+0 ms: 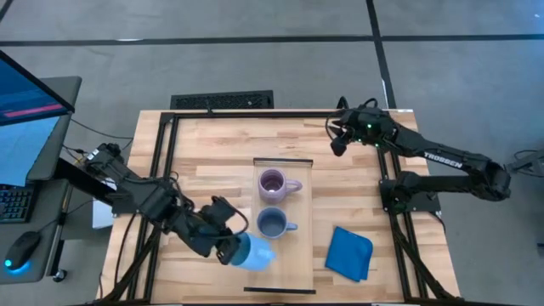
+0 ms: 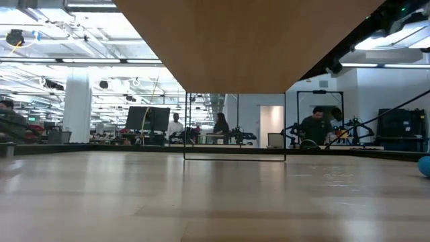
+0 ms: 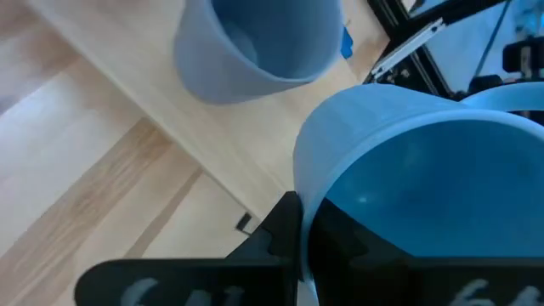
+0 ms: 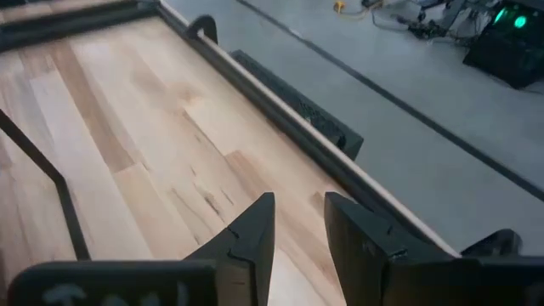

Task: Stack small to large cups/mugs on shelf
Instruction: Put the light blue mug on the shelf

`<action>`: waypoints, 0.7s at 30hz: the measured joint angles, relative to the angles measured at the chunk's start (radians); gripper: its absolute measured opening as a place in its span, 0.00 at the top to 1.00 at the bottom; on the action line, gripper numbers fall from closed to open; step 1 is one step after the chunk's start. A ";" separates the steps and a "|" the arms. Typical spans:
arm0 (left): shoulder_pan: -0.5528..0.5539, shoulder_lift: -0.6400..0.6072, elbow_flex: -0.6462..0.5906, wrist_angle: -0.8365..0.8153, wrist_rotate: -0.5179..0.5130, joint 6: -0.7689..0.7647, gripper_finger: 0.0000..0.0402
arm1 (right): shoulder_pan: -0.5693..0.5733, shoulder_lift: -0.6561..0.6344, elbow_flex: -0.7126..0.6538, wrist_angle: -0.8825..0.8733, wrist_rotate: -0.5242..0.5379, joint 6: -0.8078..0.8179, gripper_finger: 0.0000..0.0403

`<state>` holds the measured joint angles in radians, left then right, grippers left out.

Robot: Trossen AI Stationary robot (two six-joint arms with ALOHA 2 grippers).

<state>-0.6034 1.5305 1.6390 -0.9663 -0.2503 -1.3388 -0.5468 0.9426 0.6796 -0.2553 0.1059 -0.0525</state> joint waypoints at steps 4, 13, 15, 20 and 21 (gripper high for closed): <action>0.009 0.088 0.127 -0.078 0.020 0.037 1.00 | 0.000 0.056 0.000 0.001 0.000 -0.001 0.69; 0.013 0.305 0.505 -0.431 0.041 -0.037 1.00 | 0.001 0.099 0.000 0.019 0.000 -0.033 0.69; 0.016 0.350 0.569 -0.488 0.051 -0.057 1.00 | -0.004 0.088 0.000 0.025 0.006 -0.035 0.69; 0.033 0.446 0.679 -0.572 0.095 -0.087 1.00 | -0.023 0.050 0.000 0.031 0.011 -0.035 0.69; 0.035 0.458 0.691 -0.572 0.102 -0.088 1.00 | -0.027 0.041 0.000 0.032 0.011 -0.035 0.69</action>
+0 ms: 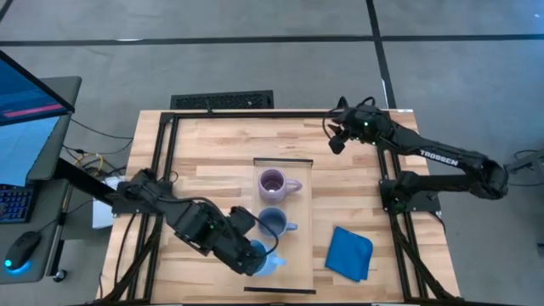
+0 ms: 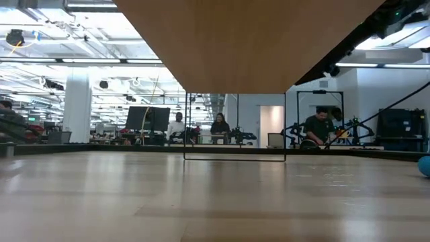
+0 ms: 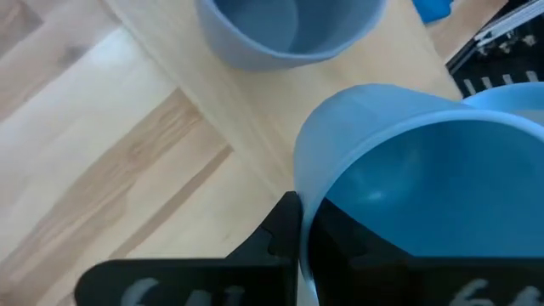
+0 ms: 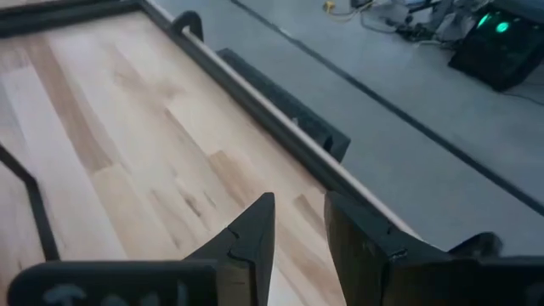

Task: Stack small to large cups/mugs on shelf
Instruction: Put the light blue mug on the shelf

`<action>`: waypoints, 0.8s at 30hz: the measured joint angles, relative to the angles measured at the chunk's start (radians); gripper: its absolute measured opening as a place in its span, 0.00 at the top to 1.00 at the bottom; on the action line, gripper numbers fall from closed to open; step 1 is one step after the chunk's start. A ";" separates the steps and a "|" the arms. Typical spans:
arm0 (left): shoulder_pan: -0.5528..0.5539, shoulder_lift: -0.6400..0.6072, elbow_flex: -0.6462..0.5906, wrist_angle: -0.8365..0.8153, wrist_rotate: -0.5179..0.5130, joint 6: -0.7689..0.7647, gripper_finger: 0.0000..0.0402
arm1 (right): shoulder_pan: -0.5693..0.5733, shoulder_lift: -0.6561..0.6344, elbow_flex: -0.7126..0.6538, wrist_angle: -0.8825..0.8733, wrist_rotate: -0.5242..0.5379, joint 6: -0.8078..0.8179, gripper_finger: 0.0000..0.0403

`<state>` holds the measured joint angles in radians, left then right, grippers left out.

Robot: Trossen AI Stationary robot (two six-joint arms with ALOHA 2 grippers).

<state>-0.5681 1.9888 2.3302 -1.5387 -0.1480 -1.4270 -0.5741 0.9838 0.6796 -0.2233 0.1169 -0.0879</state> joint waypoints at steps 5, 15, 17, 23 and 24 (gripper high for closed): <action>0.010 0.030 0.025 -0.011 0.025 -0.056 1.00 | -0.024 -0.033 0.000 0.000 0.000 -0.002 0.69; 0.002 0.046 0.022 0.012 0.042 -0.143 1.00 | -0.066 -0.044 0.000 -0.003 0.000 -0.029 0.69; 0.003 0.064 0.022 0.035 0.059 -0.141 1.00 | -0.071 -0.043 0.000 -0.003 0.000 -0.029 0.69; 0.003 0.092 0.021 0.029 0.088 -0.160 1.00 | -0.077 -0.043 0.001 -0.004 0.000 -0.029 0.69; 0.003 0.093 0.021 0.026 0.089 -0.166 1.00 | -0.077 -0.043 0.001 -0.003 0.000 -0.029 0.69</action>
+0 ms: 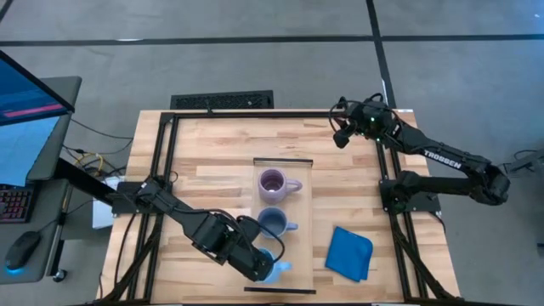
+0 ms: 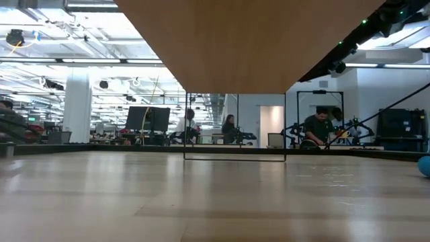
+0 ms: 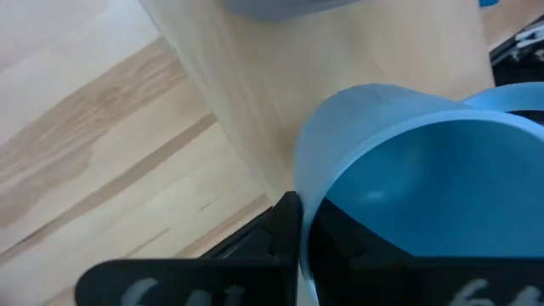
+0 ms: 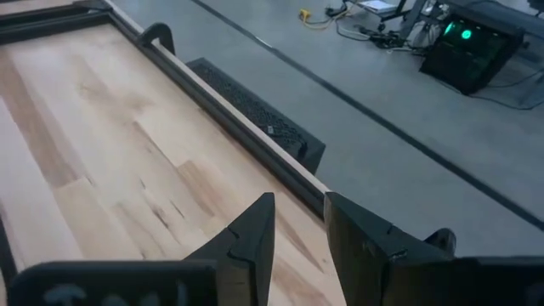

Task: Stack small to large cups/mugs on shelf
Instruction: Put the light blue mug on the shelf

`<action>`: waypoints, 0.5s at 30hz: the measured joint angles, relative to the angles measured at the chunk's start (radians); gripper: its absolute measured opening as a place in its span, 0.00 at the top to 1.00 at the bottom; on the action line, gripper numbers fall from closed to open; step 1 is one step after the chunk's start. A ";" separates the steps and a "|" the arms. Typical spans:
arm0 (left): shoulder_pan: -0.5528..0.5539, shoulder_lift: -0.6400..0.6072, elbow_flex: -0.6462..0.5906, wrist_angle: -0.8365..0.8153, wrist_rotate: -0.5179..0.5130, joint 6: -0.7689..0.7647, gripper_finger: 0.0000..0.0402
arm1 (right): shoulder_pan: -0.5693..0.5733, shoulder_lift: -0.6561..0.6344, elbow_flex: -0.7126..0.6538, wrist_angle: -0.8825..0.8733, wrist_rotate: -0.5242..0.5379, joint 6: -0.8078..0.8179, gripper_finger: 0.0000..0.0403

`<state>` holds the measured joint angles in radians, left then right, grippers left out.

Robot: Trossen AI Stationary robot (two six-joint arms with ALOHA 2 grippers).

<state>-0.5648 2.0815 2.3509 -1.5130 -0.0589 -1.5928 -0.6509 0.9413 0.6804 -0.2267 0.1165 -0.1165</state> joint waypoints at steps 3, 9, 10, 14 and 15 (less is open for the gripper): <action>0.000 0.004 0.002 0.004 -0.026 -0.008 1.00 | 0.000 0.000 0.000 -0.002 0.000 0.000 0.69; 0.006 0.031 0.001 -0.022 0.016 0.010 1.00 | 0.000 0.000 0.000 -0.005 -0.007 0.002 0.69; 0.007 0.035 0.000 -0.021 0.024 0.015 1.00 | 0.000 0.000 0.000 -0.005 -0.007 0.002 0.69; 0.015 0.043 0.001 -0.016 0.032 0.017 1.00 | 0.000 0.000 0.000 -0.005 -0.008 0.003 0.69; 0.015 0.043 0.001 -0.017 0.033 0.018 1.00 | 0.000 0.000 0.000 -0.004 -0.008 0.003 0.69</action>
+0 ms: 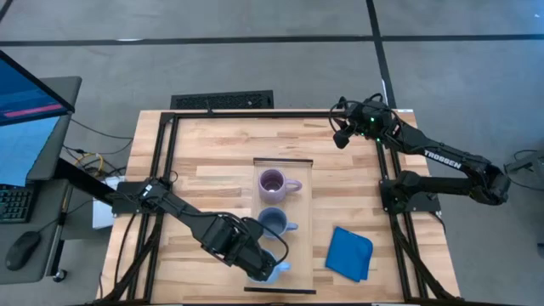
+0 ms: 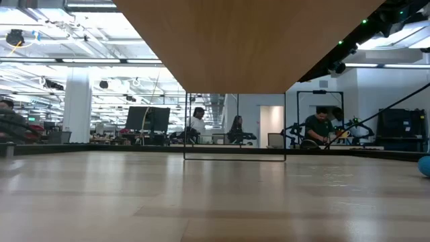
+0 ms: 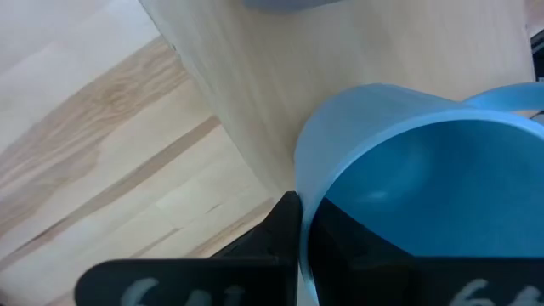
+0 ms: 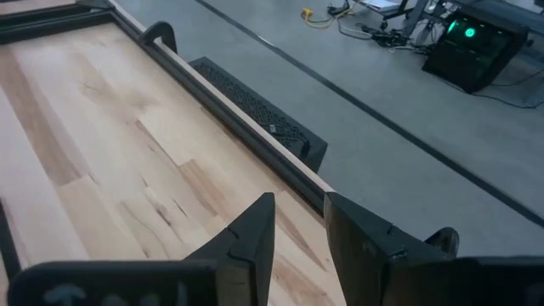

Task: Stack small to large cups/mugs on shelf
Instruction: Put the light blue mug on the shelf

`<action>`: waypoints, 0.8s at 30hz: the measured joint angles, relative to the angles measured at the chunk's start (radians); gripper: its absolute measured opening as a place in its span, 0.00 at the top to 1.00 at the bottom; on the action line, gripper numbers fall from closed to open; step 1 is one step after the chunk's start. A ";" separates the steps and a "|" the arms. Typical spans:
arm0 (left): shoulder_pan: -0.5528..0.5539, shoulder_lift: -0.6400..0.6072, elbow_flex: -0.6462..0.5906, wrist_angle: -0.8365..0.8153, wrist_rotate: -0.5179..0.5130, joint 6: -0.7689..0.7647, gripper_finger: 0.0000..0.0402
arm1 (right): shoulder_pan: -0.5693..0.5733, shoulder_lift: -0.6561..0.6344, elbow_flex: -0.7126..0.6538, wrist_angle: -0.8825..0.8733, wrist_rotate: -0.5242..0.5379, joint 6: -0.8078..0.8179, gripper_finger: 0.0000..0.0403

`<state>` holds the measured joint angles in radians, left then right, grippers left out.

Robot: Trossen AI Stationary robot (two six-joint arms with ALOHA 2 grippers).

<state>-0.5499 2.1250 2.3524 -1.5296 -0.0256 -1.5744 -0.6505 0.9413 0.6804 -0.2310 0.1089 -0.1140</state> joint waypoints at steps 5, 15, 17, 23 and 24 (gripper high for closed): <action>0.011 0.000 0.000 0.004 0.000 0.000 0.99 | 0.000 0.000 0.000 -0.001 0.000 0.000 0.69; 0.015 -0.001 -0.001 0.002 -0.001 -0.002 0.95 | 0.000 0.000 0.000 0.000 0.000 -0.002 0.69; 0.015 -0.001 -0.001 0.002 0.001 -0.007 0.95 | 0.000 0.000 0.000 0.000 0.000 -0.017 0.69; 0.015 -0.001 -0.001 0.002 0.019 -0.008 0.95 | 0.000 0.000 0.000 0.000 0.000 -0.026 0.69; 0.015 -0.001 -0.001 0.002 0.019 -0.009 0.95 | 0.000 0.000 0.000 0.000 0.000 -0.026 0.69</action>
<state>-0.5346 2.1235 2.3516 -1.5273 -0.0067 -1.5829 -0.6506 0.9412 0.6804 -0.2314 0.1089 -0.1401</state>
